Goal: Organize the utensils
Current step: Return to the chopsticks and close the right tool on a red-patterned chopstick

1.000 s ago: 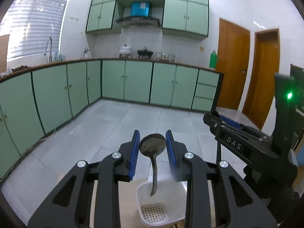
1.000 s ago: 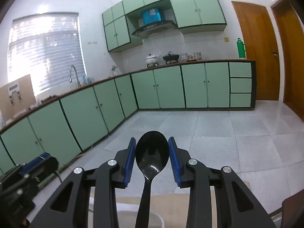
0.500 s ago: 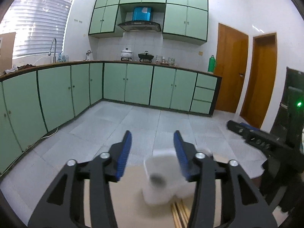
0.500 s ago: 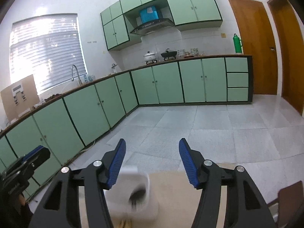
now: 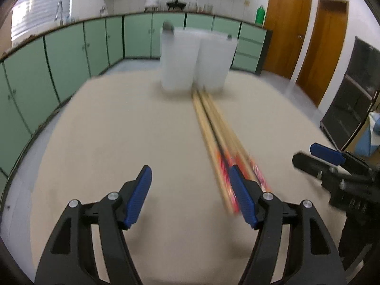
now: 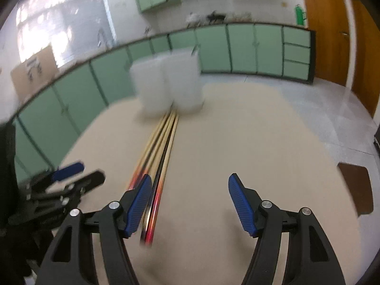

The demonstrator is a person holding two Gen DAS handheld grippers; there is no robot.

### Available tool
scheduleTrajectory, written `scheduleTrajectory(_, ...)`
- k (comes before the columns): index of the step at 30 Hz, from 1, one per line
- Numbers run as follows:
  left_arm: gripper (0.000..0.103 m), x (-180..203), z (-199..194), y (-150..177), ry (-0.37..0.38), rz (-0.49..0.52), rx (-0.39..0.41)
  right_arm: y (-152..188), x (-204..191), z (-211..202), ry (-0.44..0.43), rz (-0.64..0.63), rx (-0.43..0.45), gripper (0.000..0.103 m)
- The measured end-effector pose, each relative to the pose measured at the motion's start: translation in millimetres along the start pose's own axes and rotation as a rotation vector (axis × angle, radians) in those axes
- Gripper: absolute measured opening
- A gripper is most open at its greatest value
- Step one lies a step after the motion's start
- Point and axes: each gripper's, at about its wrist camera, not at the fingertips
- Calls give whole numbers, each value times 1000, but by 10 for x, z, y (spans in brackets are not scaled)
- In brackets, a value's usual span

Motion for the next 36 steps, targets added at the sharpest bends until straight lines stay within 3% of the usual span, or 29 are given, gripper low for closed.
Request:
scheduleTrajectory(8, 69, -73, -7, 285, -21, -14, -69, 250, -221, 80, -12, -50, -84, 49)
scheduleTrajectory(12, 70, -30, -9, 290, -29, 1, -69, 231, -252, 88, -2, -57, -93, 47)
scheduleTrajectory(17, 70, -45, 25, 285, -35, -18, -78, 228, -145, 61, 75, -16, -92, 47)
scheduleTrajectory(22, 71, -56, 9, 289, -42, -25, -71, 255, -118, 28, 22, -17, -89, 46)
scheduleTrajectory(26, 72, -43, 5, 296, -46, -14, -70, 241, -185, 102, 25, -43, -105, 35)
scheduleTrajectory(30, 72, -12, 22, 287, -34, -5, -77, 222, -158, 123, 3, -31, -110, 6)
scheduleTrajectory(36, 72, 129, 50, 255, -5, 20, -72, 237, -125, 111, 3, -16, -104, 6)
Point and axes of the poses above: each gripper's, at about its wrist camera, not at the fingertips, and z roughly the way its jaws point, x to its right, y to its underside, and after that the axes turned 6 degrees about -x, right-handed
